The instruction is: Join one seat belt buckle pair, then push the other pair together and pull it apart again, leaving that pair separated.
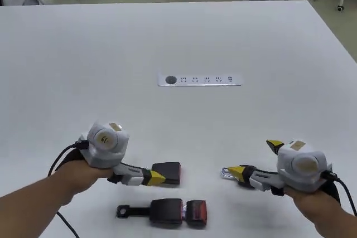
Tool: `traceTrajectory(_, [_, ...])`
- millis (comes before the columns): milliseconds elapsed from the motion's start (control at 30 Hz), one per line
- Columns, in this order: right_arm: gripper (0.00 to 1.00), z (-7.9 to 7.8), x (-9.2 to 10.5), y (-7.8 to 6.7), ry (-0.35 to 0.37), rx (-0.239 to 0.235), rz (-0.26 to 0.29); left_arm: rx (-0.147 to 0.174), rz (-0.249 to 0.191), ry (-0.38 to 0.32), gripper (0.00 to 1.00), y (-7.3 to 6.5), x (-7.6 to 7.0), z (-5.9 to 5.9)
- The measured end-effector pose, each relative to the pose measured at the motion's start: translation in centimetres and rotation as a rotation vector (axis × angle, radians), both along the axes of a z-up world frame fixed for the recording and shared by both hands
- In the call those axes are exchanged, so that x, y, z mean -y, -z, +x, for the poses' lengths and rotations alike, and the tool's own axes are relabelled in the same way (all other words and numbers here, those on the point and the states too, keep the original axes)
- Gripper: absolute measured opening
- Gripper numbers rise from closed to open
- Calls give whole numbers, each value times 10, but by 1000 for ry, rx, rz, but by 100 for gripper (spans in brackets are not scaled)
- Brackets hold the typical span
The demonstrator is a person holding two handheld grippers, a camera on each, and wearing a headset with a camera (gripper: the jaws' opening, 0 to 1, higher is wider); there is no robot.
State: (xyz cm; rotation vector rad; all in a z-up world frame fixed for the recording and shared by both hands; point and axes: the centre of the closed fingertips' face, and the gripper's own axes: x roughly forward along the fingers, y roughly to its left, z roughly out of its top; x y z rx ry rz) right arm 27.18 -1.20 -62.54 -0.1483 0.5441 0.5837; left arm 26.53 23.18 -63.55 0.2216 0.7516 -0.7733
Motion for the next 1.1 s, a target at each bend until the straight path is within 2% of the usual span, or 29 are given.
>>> traceTrajectory(133, [85, -9, -4, -6, 41, 12, 20, 6, 1, -27, 100, -4, -8, -10])
traceTrajectory(200, [88, -16, -2, -11, 69, 35, 19, 37, -55, -76, 100, -14, -13, -15])
traceTrajectory(400, [91, -29, 4, -18, 119, 50, 25, 57, -93, -111, 100, -24, -19, -30])
traceTrajectory(467, [91, -35, 3, -22, 128, 58, 22, 68, -110, -126, 100, -28, -26, -32])
traceTrajectory(500, [91, -37, 3, -23, 130, 60, 24, 75, -117, -129, 100, -31, -24, -36])
traceTrajectory(533, [91, -42, 1, -27, 134, 66, 29, 95, -130, -142, 100, -36, -26, -39])
traceTrajectory(567, [91, -44, 1, -29, 137, 70, 30, 103, -154, -154, 100, -43, -25, -44])
traceTrajectory(700, [91, -55, 1, -36, 147, 89, 40, 115, -157, -163, 100, -41, -38, -57])
traceTrajectory(800, [91, -70, -4, -38, 146, 90, 37, 114, -174, -191, 100, -43, -43, -69])
traceTrajectory(833, [91, -76, -5, -40, 146, 95, 34, 116, -177, -198, 100, -42, -49, -71])
traceTrajectory(1100, [93, -100, -3, -46, 171, 102, 52, 123, -190, -215, 100, -47, -60, -94])
